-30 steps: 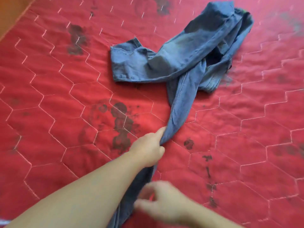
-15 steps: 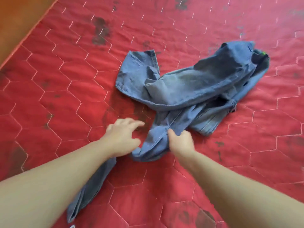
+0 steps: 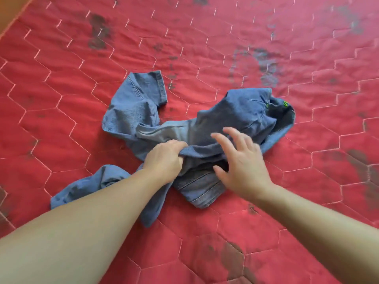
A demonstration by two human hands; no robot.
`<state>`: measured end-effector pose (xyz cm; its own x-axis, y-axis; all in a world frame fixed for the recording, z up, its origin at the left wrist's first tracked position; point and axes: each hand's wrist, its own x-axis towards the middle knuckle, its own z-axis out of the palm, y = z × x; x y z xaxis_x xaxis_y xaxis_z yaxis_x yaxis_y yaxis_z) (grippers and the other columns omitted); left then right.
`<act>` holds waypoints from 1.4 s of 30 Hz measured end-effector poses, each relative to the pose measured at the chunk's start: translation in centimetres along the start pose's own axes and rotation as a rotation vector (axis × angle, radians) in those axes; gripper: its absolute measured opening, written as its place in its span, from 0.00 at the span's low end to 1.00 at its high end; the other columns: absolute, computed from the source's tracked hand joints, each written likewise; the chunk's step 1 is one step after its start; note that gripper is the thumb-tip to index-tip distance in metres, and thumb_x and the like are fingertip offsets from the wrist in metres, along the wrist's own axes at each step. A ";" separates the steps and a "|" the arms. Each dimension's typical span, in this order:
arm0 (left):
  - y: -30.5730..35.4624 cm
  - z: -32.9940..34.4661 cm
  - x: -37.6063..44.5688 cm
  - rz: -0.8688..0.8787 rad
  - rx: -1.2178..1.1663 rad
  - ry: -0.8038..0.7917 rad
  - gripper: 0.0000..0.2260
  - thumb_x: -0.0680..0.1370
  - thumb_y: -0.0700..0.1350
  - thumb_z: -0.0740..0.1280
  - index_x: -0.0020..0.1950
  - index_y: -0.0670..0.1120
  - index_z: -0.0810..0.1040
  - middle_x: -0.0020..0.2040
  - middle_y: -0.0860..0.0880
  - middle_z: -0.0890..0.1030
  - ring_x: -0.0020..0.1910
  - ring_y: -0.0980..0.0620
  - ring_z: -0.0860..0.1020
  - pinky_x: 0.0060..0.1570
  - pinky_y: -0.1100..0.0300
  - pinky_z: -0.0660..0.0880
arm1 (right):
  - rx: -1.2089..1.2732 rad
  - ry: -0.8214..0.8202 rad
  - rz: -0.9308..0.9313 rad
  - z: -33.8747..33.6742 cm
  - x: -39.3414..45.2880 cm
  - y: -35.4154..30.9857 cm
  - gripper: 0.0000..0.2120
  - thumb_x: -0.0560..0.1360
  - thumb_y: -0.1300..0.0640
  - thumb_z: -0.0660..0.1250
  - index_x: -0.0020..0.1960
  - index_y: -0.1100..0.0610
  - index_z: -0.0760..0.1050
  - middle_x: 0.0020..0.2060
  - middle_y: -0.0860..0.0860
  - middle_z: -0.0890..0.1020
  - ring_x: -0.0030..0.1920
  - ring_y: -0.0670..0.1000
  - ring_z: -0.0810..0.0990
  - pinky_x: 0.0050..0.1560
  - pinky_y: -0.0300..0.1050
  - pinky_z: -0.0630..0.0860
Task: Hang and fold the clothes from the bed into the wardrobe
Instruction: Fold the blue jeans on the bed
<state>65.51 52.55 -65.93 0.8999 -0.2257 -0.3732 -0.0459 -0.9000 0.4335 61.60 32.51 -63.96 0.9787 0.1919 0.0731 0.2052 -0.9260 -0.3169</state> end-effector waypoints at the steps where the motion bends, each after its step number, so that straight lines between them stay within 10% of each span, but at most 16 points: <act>1: 0.3 -0.2 -0.1 0.032 -0.052 -0.032 0.12 0.75 0.42 0.60 0.55 0.54 0.77 0.56 0.50 0.79 0.57 0.44 0.76 0.55 0.49 0.72 | -0.176 -0.093 -0.027 -0.9 1.2 1.8 0.44 0.61 0.48 0.76 0.74 0.48 0.62 0.73 0.53 0.66 0.69 0.59 0.67 0.64 0.59 0.67; 4: 2.4 -0.7 -0.3 0.118 -0.100 -0.081 0.06 0.74 0.43 0.57 0.44 0.53 0.69 0.48 0.51 0.77 0.54 0.43 0.75 0.57 0.47 0.69 | -0.448 -0.389 -0.091 -2.3 3.5 4.6 0.36 0.70 0.44 0.70 0.74 0.47 0.60 0.72 0.52 0.67 0.74 0.56 0.61 0.72 0.63 0.50; 6: 4.2 -1.2 0.1 0.092 -0.118 -0.016 0.05 0.73 0.42 0.56 0.43 0.51 0.68 0.47 0.50 0.76 0.54 0.43 0.74 0.61 0.45 0.67 | -0.359 -0.425 -0.047 -2.7 3.9 4.9 0.10 0.76 0.48 0.62 0.55 0.49 0.72 0.55 0.53 0.80 0.62 0.56 0.75 0.68 0.57 0.58; 10: 7.7 -4.8 2.8 0.059 -0.259 0.163 0.16 0.69 0.44 0.54 0.51 0.55 0.76 0.52 0.49 0.80 0.56 0.44 0.76 0.59 0.47 0.71 | 0.231 -0.563 0.282 -5.3 3.8 4.6 0.13 0.78 0.48 0.61 0.41 0.55 0.74 0.40 0.53 0.80 0.43 0.55 0.79 0.41 0.46 0.69; 15: 16.1 -9.0 4.8 0.230 -0.195 0.415 0.20 0.73 0.44 0.61 0.64 0.54 0.74 0.64 0.51 0.75 0.64 0.49 0.72 0.68 0.48 0.64 | 1.196 -0.205 0.835 -10.6 5.1 5.7 0.11 0.79 0.52 0.64 0.47 0.59 0.77 0.41 0.55 0.82 0.38 0.54 0.80 0.44 0.48 0.77; 19: 19.5 -6.8 3.1 0.285 -0.171 0.392 0.15 0.74 0.55 0.64 0.60 0.56 0.76 0.58 0.53 0.76 0.60 0.49 0.73 0.65 0.52 0.65 | 1.477 -0.022 1.048 -12.0 4.7 10.0 0.16 0.78 0.48 0.62 0.60 0.56 0.78 0.52 0.56 0.85 0.47 0.55 0.84 0.43 0.47 0.81; 22: 18.5 -2.6 1.5 0.178 -0.187 -0.081 0.28 0.65 0.74 0.57 0.55 0.59 0.75 0.53 0.56 0.80 0.55 0.52 0.77 0.62 0.49 0.71 | 1.465 -0.063 1.173 -11.1 0.9 13.4 0.17 0.77 0.46 0.63 0.59 0.55 0.79 0.52 0.56 0.85 0.49 0.56 0.84 0.47 0.48 0.81; 25: 16.6 2.4 -0.9 0.105 0.185 -0.417 0.44 0.59 0.80 0.61 0.70 0.60 0.65 0.68 0.53 0.73 0.66 0.48 0.72 0.66 0.46 0.68 | 1.441 -0.093 1.209 -9.3 -3.7 15.9 0.17 0.73 0.48 0.70 0.57 0.56 0.80 0.48 0.55 0.86 0.45 0.54 0.85 0.45 0.47 0.81; 28: 15.0 5.8 -2.3 0.152 0.351 -0.339 0.36 0.68 0.71 0.66 0.72 0.60 0.64 0.71 0.55 0.69 0.69 0.47 0.69 0.65 0.44 0.69 | 1.430 -0.141 1.091 -8.5 -6.7 17.2 0.20 0.71 0.45 0.72 0.61 0.52 0.78 0.53 0.51 0.85 0.50 0.51 0.84 0.54 0.49 0.79; 33: 14.7 5.9 -0.9 -0.015 -0.091 -0.057 0.10 0.80 0.51 0.62 0.45 0.49 0.78 0.47 0.49 0.82 0.52 0.44 0.78 0.51 0.54 0.73 | 1.119 -0.575 0.580 -9.0 -10.7 15.6 0.26 0.70 0.59 0.76 0.63 0.44 0.72 0.53 0.37 0.82 0.52 0.36 0.80 0.44 0.30 0.76; 37: 16.6 3.6 -1.0 -0.066 -0.473 -0.063 0.06 0.75 0.55 0.66 0.43 0.54 0.77 0.43 0.53 0.84 0.43 0.49 0.81 0.47 0.56 0.77 | 0.760 -0.329 0.761 -7.1 -10.5 14.6 0.05 0.76 0.53 0.69 0.47 0.55 0.79 0.41 0.50 0.81 0.39 0.48 0.77 0.42 0.45 0.75; 42: 20.0 5.2 -6.0 0.145 -0.349 -0.309 0.51 0.58 0.65 0.77 0.76 0.56 0.57 0.67 0.55 0.74 0.64 0.60 0.73 0.67 0.57 0.69 | 1.450 -0.243 1.076 -9.2 -6.8 11.7 0.17 0.79 0.46 0.63 0.57 0.59 0.78 0.49 0.56 0.85 0.46 0.55 0.84 0.52 0.52 0.80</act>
<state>56.94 33.97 -59.29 0.7215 -0.4871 -0.4921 0.0351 -0.6841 0.7285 57.27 17.40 -59.42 0.6261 -0.0703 -0.7766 -0.7312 0.2929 -0.6161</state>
